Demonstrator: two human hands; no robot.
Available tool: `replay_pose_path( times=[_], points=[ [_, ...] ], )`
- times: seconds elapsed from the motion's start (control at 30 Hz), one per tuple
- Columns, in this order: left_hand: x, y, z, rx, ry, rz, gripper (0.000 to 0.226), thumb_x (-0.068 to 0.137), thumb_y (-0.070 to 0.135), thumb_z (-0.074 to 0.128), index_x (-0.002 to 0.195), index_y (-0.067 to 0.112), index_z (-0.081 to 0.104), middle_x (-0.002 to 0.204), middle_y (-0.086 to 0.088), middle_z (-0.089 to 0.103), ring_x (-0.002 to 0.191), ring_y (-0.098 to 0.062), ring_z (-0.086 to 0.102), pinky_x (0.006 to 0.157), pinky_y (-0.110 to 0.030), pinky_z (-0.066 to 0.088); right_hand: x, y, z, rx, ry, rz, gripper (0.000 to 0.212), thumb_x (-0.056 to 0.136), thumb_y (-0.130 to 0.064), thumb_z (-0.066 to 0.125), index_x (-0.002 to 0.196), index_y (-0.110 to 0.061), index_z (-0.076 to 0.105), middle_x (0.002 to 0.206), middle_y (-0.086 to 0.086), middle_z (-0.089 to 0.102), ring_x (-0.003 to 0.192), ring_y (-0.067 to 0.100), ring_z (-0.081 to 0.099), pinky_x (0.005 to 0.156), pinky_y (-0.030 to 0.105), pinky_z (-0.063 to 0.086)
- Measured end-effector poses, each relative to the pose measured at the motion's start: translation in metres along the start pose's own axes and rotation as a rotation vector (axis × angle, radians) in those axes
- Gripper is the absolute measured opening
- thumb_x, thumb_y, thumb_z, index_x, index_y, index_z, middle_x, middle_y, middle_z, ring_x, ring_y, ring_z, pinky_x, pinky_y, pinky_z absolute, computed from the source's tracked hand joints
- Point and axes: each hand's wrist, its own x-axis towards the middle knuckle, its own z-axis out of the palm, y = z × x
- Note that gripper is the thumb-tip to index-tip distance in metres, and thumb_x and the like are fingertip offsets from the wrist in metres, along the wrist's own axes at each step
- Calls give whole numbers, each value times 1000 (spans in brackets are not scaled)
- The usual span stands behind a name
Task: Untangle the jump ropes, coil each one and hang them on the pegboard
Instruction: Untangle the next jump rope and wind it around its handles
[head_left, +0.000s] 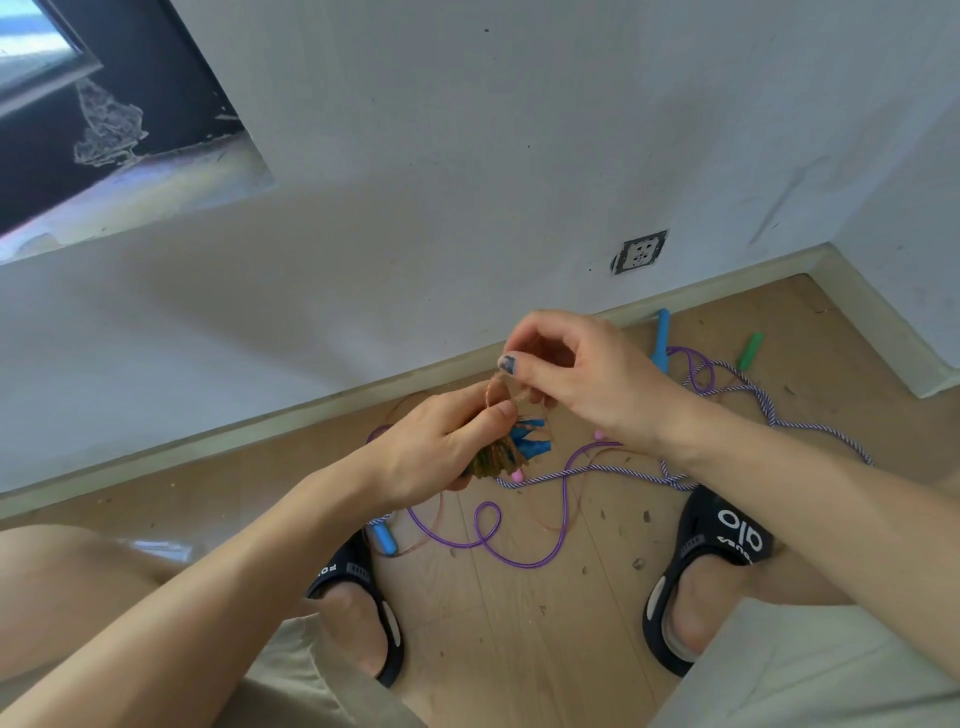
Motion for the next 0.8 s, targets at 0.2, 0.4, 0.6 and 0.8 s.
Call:
replay_pose_path(
  times=[0.2, 0.4, 0.6, 0.8],
  points=[
    [1, 3, -2, -91, 113, -35, 25, 105, 42, 38, 112, 23, 52, 97, -24, 59, 60, -17, 44, 51, -26, 43, -1, 12, 6, 118, 21, 126, 5, 96, -14, 63, 98, -10, 65, 78, 4, 69, 66, 6, 65, 61, 23, 53],
    [2, 3, 1, -84, 132, -4, 15, 106, 38, 36, 108, 26, 45, 80, -9, 56, 47, -11, 36, 44, -22, 37, -5, 17, 10, 135, 75, 163, 6, 95, -12, 63, 98, -11, 69, 89, 4, 72, 80, 9, 69, 64, 20, 54],
    [0, 5, 4, -70, 146, 15, 18, 106, 41, 34, 116, 29, 43, 77, 2, 59, 46, -8, 39, 46, -21, 41, -6, 13, 7, 112, 77, 179, 7, 94, -15, 64, 98, -13, 69, 93, 5, 70, 88, 14, 68, 70, 26, 59],
    [-2, 7, 8, -115, 180, 73, 16, 106, 37, 35, 118, 28, 39, 97, -1, 67, 48, -13, 38, 46, -25, 41, -4, 10, 6, 307, 69, 305, 9, 94, -10, 65, 101, -6, 66, 85, 7, 68, 79, 15, 67, 70, 29, 55]
  ],
)
